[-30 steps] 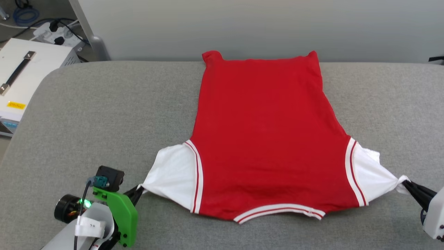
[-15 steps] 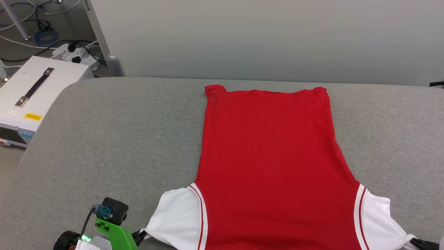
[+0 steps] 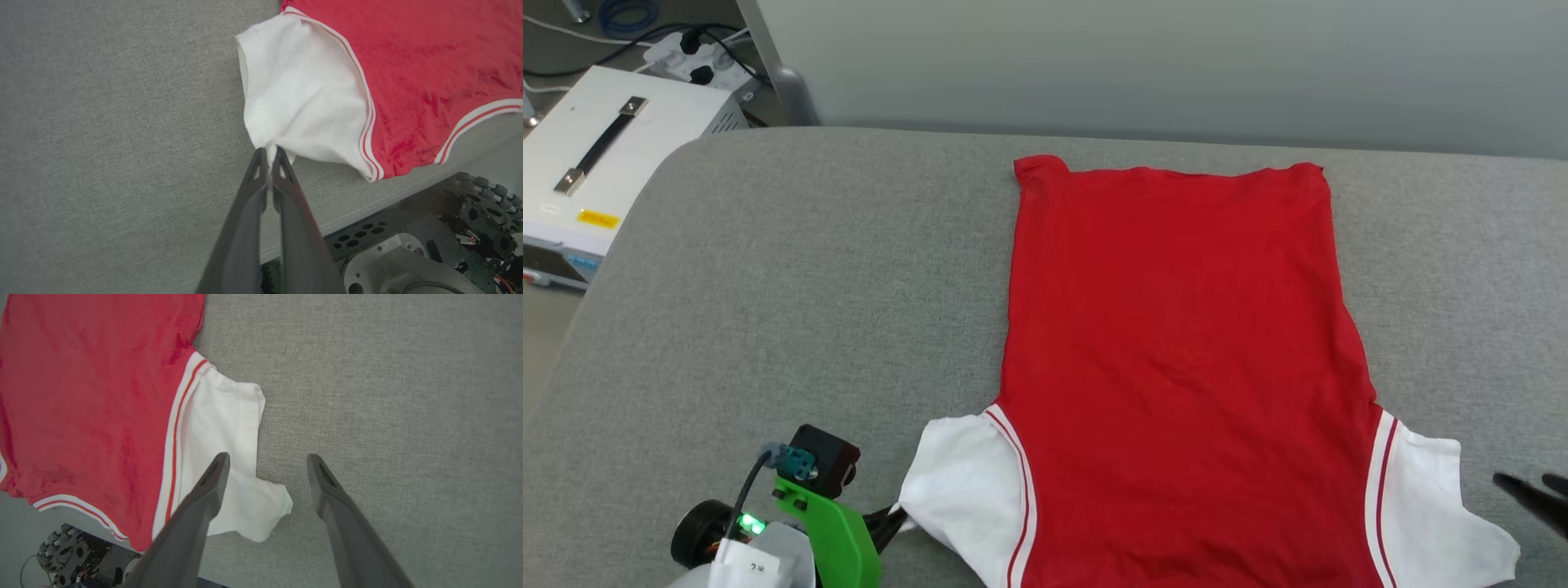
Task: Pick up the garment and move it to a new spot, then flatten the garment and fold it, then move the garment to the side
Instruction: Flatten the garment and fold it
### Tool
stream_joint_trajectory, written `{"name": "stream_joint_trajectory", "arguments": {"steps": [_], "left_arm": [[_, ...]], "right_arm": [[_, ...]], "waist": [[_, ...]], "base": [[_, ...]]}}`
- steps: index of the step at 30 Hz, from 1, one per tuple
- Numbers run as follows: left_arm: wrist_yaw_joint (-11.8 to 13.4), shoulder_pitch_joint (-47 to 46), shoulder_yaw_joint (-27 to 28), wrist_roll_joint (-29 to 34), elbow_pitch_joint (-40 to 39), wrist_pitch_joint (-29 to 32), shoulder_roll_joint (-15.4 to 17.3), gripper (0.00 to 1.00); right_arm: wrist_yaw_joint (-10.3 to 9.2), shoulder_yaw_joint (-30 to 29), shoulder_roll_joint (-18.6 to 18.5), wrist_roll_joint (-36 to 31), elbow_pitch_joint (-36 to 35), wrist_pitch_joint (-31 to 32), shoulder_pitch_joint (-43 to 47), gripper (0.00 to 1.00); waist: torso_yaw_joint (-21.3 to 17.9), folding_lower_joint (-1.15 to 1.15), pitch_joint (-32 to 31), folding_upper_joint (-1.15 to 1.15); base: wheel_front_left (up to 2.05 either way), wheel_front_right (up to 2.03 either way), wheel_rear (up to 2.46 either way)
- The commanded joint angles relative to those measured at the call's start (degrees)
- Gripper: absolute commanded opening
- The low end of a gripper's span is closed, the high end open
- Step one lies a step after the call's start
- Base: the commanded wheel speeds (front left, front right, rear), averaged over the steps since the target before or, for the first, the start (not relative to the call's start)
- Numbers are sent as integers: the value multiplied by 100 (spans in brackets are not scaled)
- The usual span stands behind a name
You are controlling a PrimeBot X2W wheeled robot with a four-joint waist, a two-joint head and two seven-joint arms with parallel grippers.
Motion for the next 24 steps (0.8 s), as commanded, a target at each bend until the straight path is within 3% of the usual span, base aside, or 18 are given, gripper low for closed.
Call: {"name": "stream_joint_trajectory", "arguments": {"steps": [1,6,12,21,24], "left_arm": [[99,-115,33,0,-224,76,63,0],[384,-181,43,106,-1079,364,201,0],[628,-335,17,354,-1796,579,261,0],[769,-603,-170,872,-2207,538,18,0],[740,-674,-244,942,-2241,510,-101,0]], "right_arm": [[-4,-167,-57,-24,-120,107,-240,100],[-4,-677,-35,-192,-433,641,-1027,100],[-4,-1107,378,-619,-392,1690,-2417,100],[-4,-1358,1100,-2049,472,3019,-4635,100],[-4,-1427,1149,-2342,745,3209,-4995,100]], "waist": [[121,0,305,0],[303,0,831,0],[643,0,1537,0],[1305,0,2469,0],[1462,0,2657,0]], "base": [[0,0,0],[0,0,0],[0,0,0],[0,0,0],[0,0,0]]}}
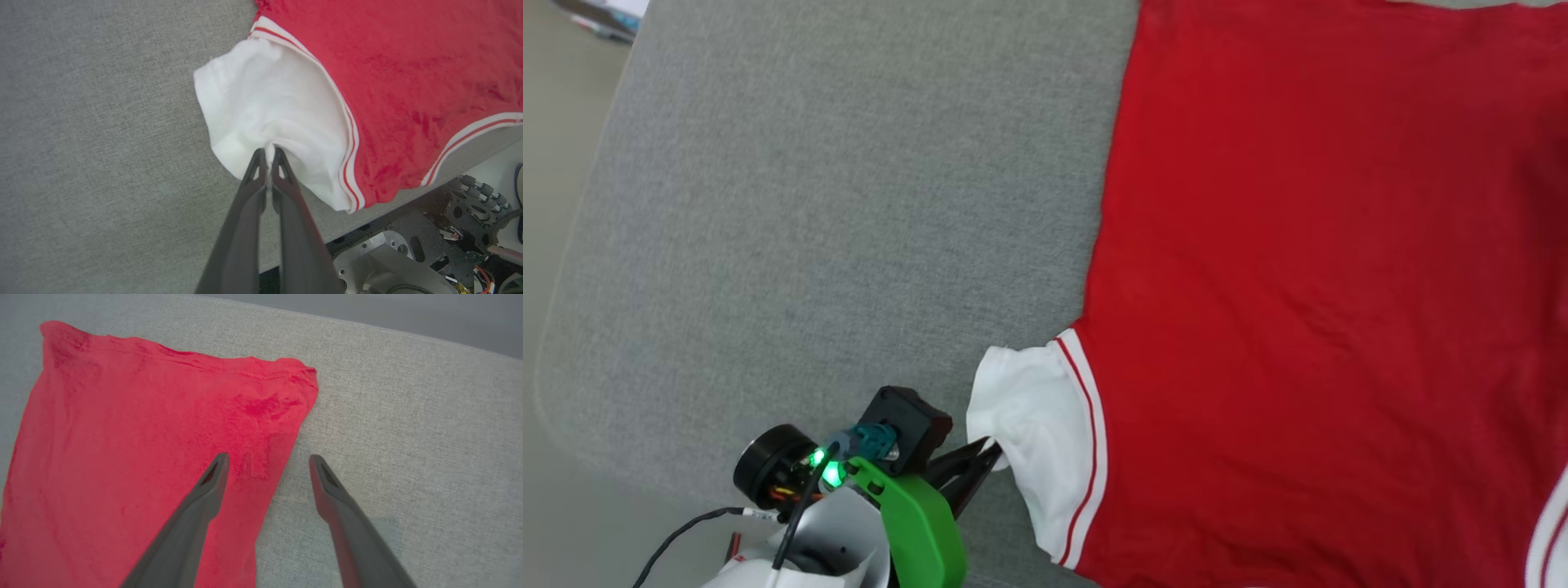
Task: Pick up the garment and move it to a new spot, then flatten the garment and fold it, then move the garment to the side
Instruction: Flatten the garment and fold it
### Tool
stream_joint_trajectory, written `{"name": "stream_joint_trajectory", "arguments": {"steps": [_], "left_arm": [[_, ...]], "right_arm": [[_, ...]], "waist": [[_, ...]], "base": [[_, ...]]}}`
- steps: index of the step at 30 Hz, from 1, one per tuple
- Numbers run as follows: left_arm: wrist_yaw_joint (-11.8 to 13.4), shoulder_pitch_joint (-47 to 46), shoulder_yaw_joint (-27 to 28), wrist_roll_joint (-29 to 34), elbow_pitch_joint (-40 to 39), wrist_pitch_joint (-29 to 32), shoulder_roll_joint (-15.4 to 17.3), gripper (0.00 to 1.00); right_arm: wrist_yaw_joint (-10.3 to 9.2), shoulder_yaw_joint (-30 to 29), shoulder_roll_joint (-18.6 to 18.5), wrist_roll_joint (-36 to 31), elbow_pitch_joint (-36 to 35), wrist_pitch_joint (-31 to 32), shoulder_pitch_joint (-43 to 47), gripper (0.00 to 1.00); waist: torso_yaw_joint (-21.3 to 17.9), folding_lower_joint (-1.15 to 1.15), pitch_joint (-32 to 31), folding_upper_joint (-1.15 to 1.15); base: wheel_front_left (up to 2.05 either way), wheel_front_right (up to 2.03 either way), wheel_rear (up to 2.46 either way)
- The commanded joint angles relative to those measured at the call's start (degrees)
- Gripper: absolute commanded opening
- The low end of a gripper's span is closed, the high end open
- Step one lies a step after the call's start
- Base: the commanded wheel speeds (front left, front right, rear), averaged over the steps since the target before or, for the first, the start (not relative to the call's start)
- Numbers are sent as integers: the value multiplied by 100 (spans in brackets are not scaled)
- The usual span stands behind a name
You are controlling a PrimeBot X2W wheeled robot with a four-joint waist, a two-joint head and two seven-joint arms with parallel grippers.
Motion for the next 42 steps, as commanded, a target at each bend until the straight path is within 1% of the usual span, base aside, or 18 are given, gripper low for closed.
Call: {"name": "stream_joint_trajectory", "arguments": {"steps": [1,6,10,14,18,19,20,23,30,37,42], "left_arm": [[-21,-122,-22,101,-17,-43,-81,0],[-72,-239,-69,164,35,-128,-235,0],[-108,-301,-79,171,132,-187,-313,0],[-112,-342,-40,162,207,-255,-346,0],[-123,-360,-48,167,257,-278,-363,0],[-123,-362,-46,159,262,-284,-370,0],[-123,-364,-44,153,267,-287,-374,0],[-125,-374,-44,142,290,-289,-378,0],[-111,-386,-27,138,366,-265,-325,0],[-70,-361,0,105,418,-212,-241,0],[-7,-297,-10,126,418,-139,-131,0]], "right_arm": [[-4,-44,14,-139,115,57,-191,100],[-4,-109,8,-537,523,164,-603,100],[-4,-42,-23,-714,711,124,-762,100],[-4,77,-43,-775,876,139,-738,100],[-4,146,-64,-819,1097,316,-592,100],[-4,159,-65,-827,1116,361,-565,39],[-4,179,-63,-825,1113,398,-539,0],[-4,207,-98,-796,1052,437,-458,0],[-4,233,-197,-794,1025,289,-193,0],[-4,224,-168,-688,1069,26,269,0],[-4,213,-185,-545,1076,-143,776,0]], "waist": [[489,-1,508,0],[675,-1,752,0],[786,-1,864,0],[838,-1,900,0],[853,-1,879,0],[851,-1,873,0],[846,-1,868,0],[825,-1,842,0],[690,-1,607,0],[395,-1,86,0],[155,-1,-341,0]], "base": [[0,0,0],[0,0,0],[0,0,0],[0,0,0],[0,0,0],[0,0,0],[0,0,0],[0,0,0],[0,0,0],[0,0,0],[0,0,0]]}}
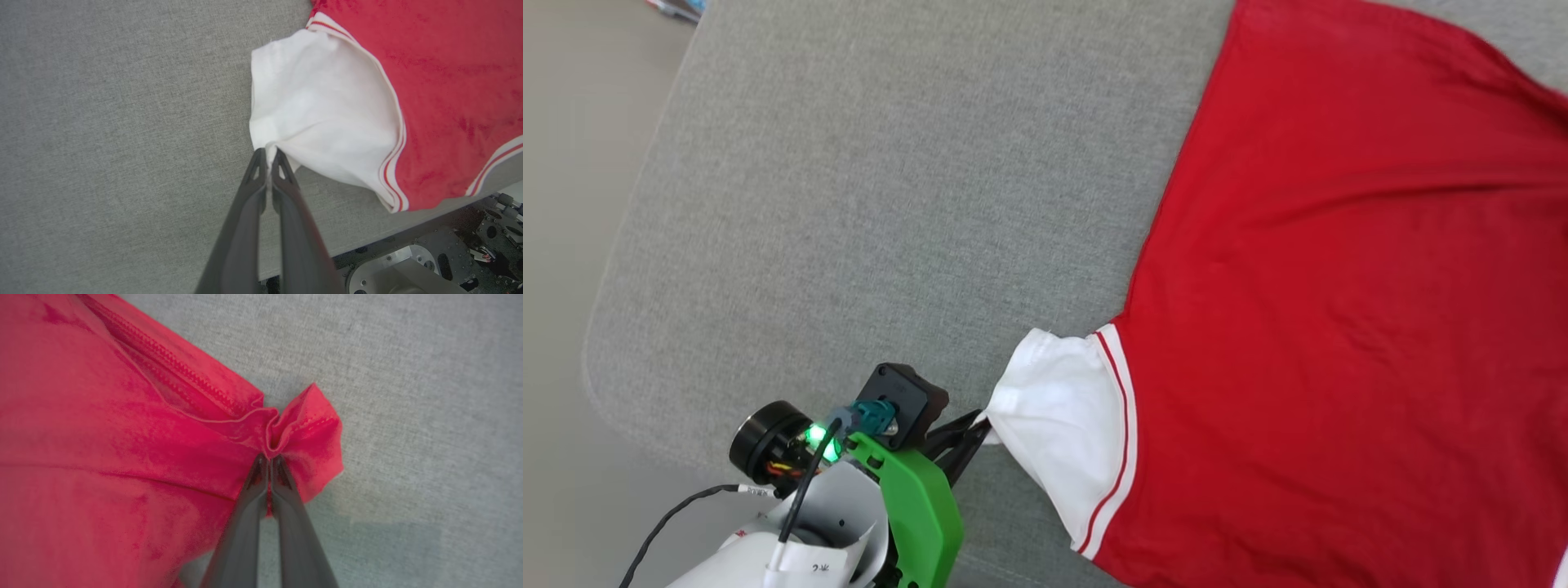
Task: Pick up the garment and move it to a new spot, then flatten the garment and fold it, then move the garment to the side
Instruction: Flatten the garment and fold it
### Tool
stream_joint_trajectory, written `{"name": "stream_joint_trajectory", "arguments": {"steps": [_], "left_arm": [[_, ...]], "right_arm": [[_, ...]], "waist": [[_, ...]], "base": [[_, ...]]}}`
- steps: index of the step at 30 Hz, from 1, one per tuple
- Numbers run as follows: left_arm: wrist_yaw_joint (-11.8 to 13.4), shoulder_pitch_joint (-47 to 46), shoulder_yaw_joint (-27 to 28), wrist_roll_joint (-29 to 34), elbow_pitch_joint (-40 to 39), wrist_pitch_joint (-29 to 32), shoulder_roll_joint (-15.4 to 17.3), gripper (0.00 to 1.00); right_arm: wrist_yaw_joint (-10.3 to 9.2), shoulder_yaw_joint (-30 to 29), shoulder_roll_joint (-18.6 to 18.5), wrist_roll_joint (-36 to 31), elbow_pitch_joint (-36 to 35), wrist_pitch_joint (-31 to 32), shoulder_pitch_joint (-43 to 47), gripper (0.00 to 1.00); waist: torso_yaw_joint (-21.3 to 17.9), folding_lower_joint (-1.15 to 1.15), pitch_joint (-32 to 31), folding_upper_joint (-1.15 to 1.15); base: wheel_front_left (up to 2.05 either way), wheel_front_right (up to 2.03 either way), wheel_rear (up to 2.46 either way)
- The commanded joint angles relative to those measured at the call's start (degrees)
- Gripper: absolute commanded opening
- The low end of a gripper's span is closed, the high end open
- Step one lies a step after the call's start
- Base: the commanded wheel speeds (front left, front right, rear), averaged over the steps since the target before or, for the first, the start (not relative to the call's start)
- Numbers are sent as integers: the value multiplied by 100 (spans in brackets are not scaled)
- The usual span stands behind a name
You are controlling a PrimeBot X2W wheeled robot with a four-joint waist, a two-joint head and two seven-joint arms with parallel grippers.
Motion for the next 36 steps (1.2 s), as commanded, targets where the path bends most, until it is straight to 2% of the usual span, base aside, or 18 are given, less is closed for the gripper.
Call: {"name": "stream_joint_trajectory", "arguments": {"steps": [1,10,20,24,29,36], "left_arm": [[38,8,10,-44,-11,33,22,0],[118,197,23,-208,96,49,66,0],[276,368,223,-487,282,-206,-89,0],[313,447,254,-569,382,-278,-143,0],[403,575,278,-618,569,-463,-285,0],[505,692,517,-863,822,-865,-585,0]], "right_arm": [[-4,22,-14,34,114,16,346,0],[-4,-351,55,296,-69,-249,1610,0],[-4,-1289,403,568,-1168,-314,3386,0],[-4,-1700,664,515,-1800,-195,4056,0],[-4,-2158,1190,342,-2499,-14,4776,0],[-4,-2544,1877,64,-2954,57,5421,0]], "waist": [[-321,0,-448,0],[-648,0,-1182,0],[-930,0,-1747,0],[-1064,0,-1914,0],[-1205,0,-2053,0],[-1258,0,-2112,0]], "base": [[0,0,0],[0,0,0],[0,0,0],[0,0,0],[0,0,0],[0,0,0]]}}
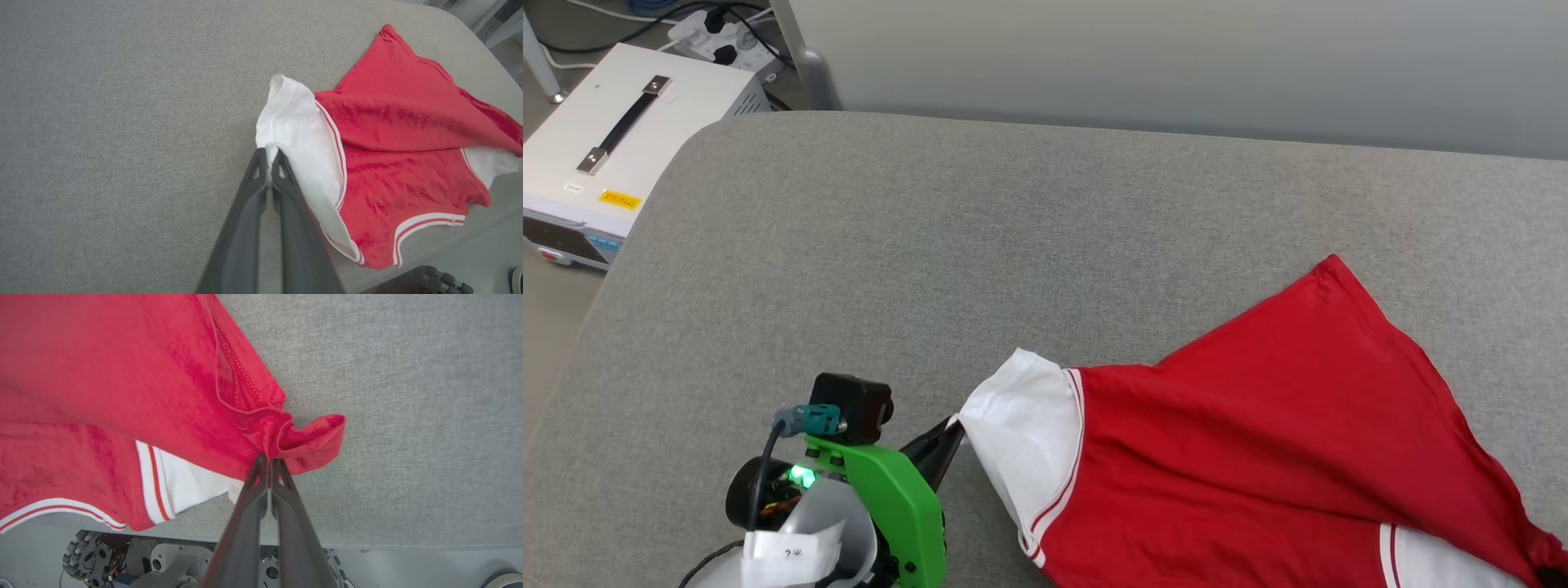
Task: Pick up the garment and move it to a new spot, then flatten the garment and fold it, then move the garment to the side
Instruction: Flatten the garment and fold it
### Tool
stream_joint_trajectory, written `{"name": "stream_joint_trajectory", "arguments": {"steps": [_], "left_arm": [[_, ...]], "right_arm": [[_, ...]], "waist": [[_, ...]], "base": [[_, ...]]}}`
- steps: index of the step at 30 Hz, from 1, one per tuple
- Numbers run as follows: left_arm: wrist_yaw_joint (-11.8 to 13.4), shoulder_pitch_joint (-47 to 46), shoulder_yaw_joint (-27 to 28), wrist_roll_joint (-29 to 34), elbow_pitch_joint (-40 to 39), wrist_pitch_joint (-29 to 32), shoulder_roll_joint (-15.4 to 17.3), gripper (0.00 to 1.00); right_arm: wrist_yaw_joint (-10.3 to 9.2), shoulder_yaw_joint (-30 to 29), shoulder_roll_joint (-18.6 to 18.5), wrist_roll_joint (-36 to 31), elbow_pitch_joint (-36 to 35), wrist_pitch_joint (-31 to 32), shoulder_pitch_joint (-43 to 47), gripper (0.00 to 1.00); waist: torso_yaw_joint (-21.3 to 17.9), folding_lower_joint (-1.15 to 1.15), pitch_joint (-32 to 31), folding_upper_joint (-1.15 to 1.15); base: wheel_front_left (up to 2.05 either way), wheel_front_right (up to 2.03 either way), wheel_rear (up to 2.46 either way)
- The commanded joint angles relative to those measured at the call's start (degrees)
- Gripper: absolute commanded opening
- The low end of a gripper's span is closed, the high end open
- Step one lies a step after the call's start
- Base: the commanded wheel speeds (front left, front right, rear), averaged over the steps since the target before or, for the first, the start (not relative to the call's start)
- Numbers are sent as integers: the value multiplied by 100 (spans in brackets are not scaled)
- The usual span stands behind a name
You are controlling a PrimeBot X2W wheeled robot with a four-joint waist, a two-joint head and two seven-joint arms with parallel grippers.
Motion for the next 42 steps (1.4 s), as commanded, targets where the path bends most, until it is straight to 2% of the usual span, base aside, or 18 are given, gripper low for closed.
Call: {"name": "stream_joint_trajectory", "arguments": {"steps": [1,5,6,7,8,16,17,19,26,33,42], "left_arm": [[30,81,41,-79,35,-69,-62,0],[22,115,52,-109,103,-137,-101,0],[13,122,44,-113,115,-140,-101,0],[6,125,38,-111,122,-141,-97,0],[-2,125,30,-108,129,-142,-93,0],[-31,84,-32,-49,70,-101,-48,0],[-42,30,-53,-14,6,-89,-52,0],[-62,-11,-78,8,-40,-78,-64,0],[-101,-152,-149,112,-160,-66,-103,0],[-153,-296,-230,179,-178,-106,-248,0],[-227,-460,-276,217,-108,-223,-443,0]], "right_arm": [[-4,-26,74,-56,-67,20,79,0],[-4,-10,235,-144,-72,10,153,0],[-4,13,244,-161,-85,5,153,35],[-4,35,239,-176,-101,-11,144,86],[-4,40,235,-184,-116,-38,113,100],[-4,231,-165,-97,-488,89,-306,100],[-4,299,-358,-68,-699,264,-564,100],[-4,368,-480,-47,-857,393,-813,100],[-4,738,-620,-60,-1088,956,-1913,100],[-4,1077,-610,-253,-667,1396,-2966,100],[-4,1326,-831,-586,276,1617,-3961,100]], "waist": [[-29,1,-22,0],[-34,1,-12,0],[-30,1,-4,0],[-25,1,0,0],[-20,1,4,0],[77,1,111,0],[167,1,227,0],[256,1,329,0],[611,1,770,0],[957,1,1210,0],[1392,1,1736,0]], "base": [[0,0,0],[0,0,0],[0,0,0],[0,0,0],[0,0,0],[0,0,0],[0,0,0],[0,0,0],[0,0,0],[0,0,0],[0,0,0]]}}
